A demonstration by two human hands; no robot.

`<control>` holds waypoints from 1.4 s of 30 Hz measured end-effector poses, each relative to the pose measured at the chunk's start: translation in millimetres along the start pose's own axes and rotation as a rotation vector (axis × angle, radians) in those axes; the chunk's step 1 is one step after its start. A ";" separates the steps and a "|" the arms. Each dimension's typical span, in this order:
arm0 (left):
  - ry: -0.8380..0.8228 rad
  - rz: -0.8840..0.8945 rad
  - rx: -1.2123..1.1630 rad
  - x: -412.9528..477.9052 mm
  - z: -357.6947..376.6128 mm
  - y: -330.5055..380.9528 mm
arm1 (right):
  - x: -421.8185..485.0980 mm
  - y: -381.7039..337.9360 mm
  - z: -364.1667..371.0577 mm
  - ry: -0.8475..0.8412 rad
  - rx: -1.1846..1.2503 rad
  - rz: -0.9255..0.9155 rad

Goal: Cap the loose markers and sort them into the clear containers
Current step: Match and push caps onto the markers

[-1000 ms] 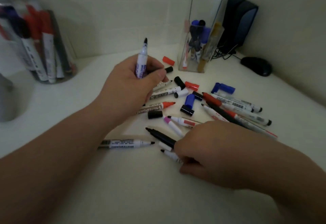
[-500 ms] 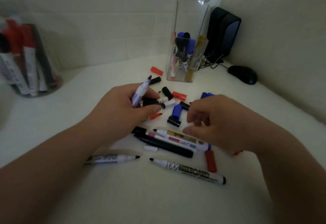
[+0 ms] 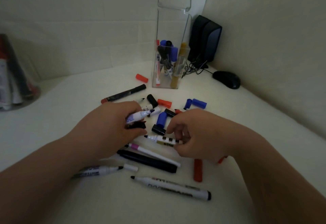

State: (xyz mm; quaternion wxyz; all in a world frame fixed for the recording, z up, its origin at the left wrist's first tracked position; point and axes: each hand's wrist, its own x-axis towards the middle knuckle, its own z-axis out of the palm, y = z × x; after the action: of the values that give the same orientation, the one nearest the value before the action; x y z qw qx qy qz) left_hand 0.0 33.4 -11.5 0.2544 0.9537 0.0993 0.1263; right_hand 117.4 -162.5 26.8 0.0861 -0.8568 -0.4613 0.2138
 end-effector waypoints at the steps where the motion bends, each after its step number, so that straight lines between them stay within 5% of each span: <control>1: -0.015 -0.002 0.015 0.2 0.2 -0.2 | -1.9 0.6 -2.4 0.021 0.017 0.005; 11: -0.076 -0.006 -0.023 -1.3 -3.9 0.8 | -1.0 30.9 -24.4 0.353 0.198 0.154; 16: 0.052 -0.011 -0.131 -6.2 -12.6 4.5 | 13.5 64.1 -24.7 0.550 0.195 0.357; 22: -0.055 -0.039 -0.108 -9.1 -11.4 2.9 | 27.9 81.8 -19.2 0.411 0.127 0.421; 34: 0.098 -0.078 -0.121 4.9 1.4 14.8 | 37.4 79.3 -14.4 0.382 0.137 0.444; 42: -0.188 -0.172 0.115 58.4 14.7 46.9 | 30.8 78.0 -21.7 0.534 0.270 0.370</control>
State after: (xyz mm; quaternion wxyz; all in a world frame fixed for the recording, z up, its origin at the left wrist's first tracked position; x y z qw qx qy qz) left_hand 65.6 1.5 11.3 0.2176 0.9622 0.1635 0.0081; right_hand 200.7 -179.6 10.4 0.2760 -0.9324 -0.2272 0.0534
